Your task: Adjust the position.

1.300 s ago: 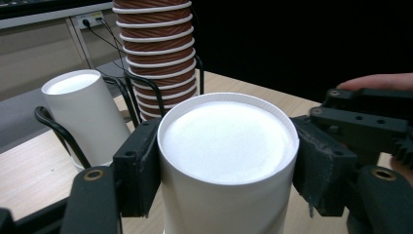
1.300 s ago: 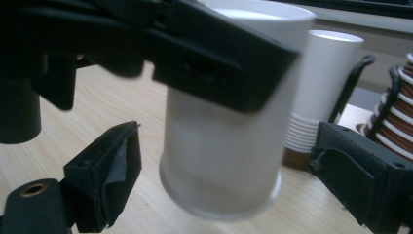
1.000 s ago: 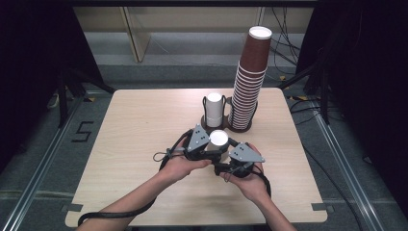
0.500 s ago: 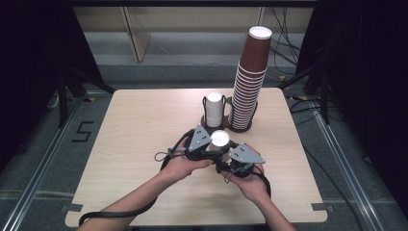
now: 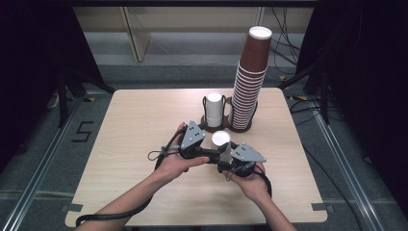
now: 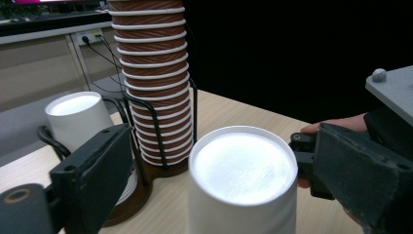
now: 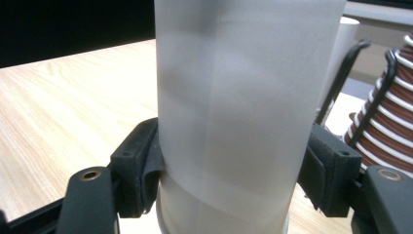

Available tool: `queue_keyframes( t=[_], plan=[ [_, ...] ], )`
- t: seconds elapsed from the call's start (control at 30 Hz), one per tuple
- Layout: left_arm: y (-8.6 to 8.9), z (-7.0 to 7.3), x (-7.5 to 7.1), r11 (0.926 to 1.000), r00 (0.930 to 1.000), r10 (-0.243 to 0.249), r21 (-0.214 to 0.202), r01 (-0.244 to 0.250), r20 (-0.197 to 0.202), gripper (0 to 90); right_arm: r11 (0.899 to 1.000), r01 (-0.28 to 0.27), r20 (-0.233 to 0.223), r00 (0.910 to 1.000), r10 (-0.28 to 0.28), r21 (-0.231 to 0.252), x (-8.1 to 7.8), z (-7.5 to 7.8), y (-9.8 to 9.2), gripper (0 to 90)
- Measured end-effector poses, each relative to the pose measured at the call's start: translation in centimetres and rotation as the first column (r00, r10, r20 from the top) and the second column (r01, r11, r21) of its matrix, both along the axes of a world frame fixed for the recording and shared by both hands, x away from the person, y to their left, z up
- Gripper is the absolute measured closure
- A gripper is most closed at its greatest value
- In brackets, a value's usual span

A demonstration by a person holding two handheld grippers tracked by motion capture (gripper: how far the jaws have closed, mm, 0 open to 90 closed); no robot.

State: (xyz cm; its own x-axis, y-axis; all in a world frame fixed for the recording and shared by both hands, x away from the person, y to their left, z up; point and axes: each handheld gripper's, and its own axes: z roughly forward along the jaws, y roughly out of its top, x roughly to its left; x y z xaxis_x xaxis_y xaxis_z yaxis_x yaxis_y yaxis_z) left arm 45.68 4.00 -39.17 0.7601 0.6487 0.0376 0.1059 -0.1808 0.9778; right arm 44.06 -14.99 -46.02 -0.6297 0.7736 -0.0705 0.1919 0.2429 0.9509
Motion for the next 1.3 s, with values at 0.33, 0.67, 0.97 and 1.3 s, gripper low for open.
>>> queue_keyframes(
  t=[0.33,0.67,0.97,1.3],
  plan=[
    [1.8,-0.4,-1.3,1.0,0.9979,-0.002,-0.002,0.002,0.065,5.4,0.997,0.036,-0.062,0.9976,-0.032,0.071,0.5,0.3,-1.3,32.9],
    [3.6,-2.9,-3.5,0.991,0.9957,-0.015,0.134,0.002,0.091,7.3,0.974,0.077,-0.162,0.9859,-0.043,0.215,1.0,0.7,-2.3,32.8],
    [2.9,-5.1,-3.8,0.9949,0.9975,-0.018,0.1,0.011,0.068,4.7,0.937,0.087,-0.257,0.9665,0.003,0.339,1.2,1.0,-2.4,32.4],
    [1.7,-6.2,-3.0,0.9923,0.9984,-0.038,0.119,0.033,0.041,1.9,0.866,0.122,-0.398,0.9123,0.095,0.484,1.1,0.9,-2.4,32.2]
  ],
)
